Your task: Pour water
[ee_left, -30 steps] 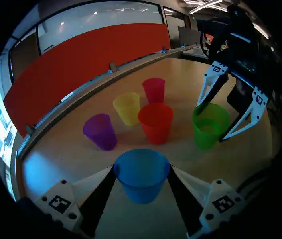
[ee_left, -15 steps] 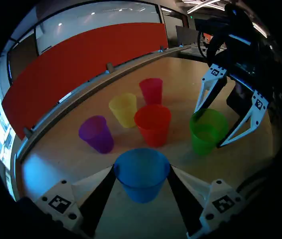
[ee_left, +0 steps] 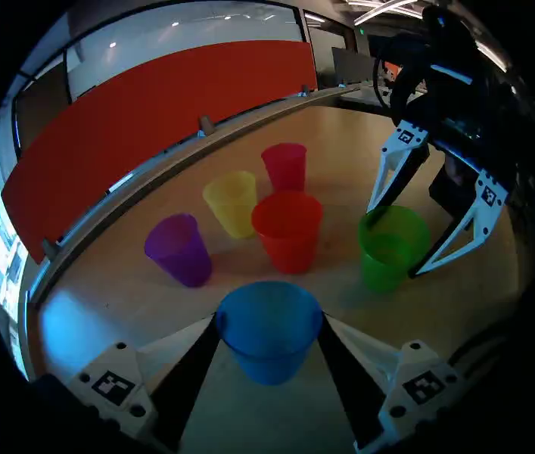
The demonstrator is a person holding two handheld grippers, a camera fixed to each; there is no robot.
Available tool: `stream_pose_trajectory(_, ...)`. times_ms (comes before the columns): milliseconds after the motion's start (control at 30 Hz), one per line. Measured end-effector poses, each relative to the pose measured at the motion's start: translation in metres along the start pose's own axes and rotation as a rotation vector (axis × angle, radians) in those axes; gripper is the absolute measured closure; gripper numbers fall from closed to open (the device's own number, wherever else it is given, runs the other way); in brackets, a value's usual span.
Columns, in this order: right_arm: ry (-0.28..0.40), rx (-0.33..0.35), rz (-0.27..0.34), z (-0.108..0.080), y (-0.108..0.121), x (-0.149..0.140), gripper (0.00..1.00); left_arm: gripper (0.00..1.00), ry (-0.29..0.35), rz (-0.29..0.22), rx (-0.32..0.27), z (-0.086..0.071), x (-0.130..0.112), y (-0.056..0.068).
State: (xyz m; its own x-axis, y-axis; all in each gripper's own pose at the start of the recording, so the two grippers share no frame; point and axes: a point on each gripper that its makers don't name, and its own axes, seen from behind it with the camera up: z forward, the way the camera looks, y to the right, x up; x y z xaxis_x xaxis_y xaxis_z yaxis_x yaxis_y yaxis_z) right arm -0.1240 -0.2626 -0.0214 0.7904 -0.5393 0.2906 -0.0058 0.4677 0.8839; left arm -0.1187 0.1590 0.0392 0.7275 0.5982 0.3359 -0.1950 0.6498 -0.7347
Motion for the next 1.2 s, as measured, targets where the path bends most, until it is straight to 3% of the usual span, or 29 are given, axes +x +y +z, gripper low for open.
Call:
stream_pose_trajectory(800,-0.006,-0.009,0.019,-0.003,0.001,-0.007,0.08,0.13,0.008,-0.029,0.000,-0.007,-0.011,0.000)
stream_pose_trajectory(1200,-0.003,-0.012,0.023,-0.004,0.001,-0.007,0.07,0.12,-0.020,-0.038,0.010,-0.010,-0.023,-0.004)
